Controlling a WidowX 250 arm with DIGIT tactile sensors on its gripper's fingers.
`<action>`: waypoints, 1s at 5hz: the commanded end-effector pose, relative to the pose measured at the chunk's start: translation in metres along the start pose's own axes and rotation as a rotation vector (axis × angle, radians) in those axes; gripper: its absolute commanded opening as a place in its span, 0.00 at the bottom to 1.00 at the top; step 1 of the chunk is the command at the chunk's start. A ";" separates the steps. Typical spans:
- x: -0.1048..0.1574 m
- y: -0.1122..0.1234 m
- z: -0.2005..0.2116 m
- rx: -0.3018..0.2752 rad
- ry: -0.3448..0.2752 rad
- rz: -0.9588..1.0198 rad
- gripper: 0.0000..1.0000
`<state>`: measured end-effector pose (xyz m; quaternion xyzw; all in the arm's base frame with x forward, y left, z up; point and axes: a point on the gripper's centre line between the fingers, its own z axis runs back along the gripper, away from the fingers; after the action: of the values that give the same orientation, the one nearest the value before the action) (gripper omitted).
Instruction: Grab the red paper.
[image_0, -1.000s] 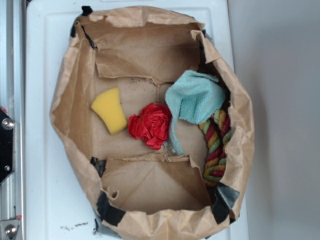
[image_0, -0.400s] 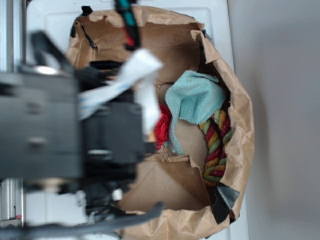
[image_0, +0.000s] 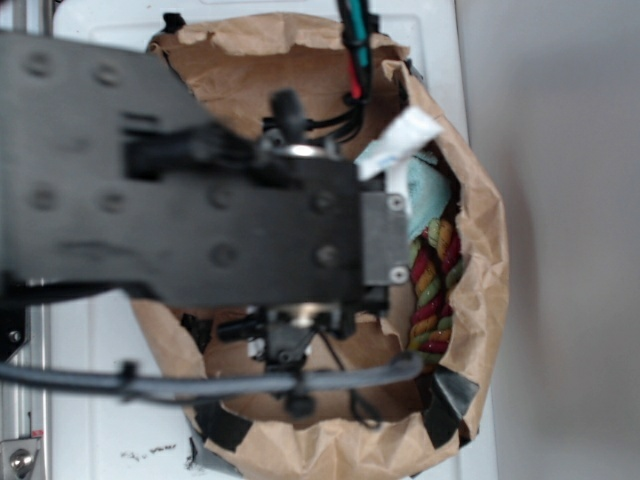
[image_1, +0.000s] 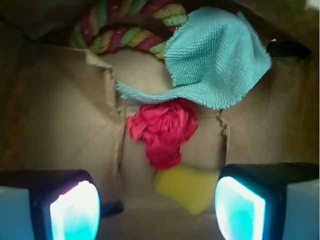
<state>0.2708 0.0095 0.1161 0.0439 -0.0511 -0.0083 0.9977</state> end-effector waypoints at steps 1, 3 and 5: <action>0.016 -0.008 -0.001 0.041 -0.055 -0.009 1.00; 0.016 -0.008 -0.001 0.041 -0.055 -0.009 1.00; 0.016 -0.026 -0.016 -0.020 -0.067 -0.027 1.00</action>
<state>0.2840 -0.0105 0.0893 0.0344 -0.0653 -0.0150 0.9972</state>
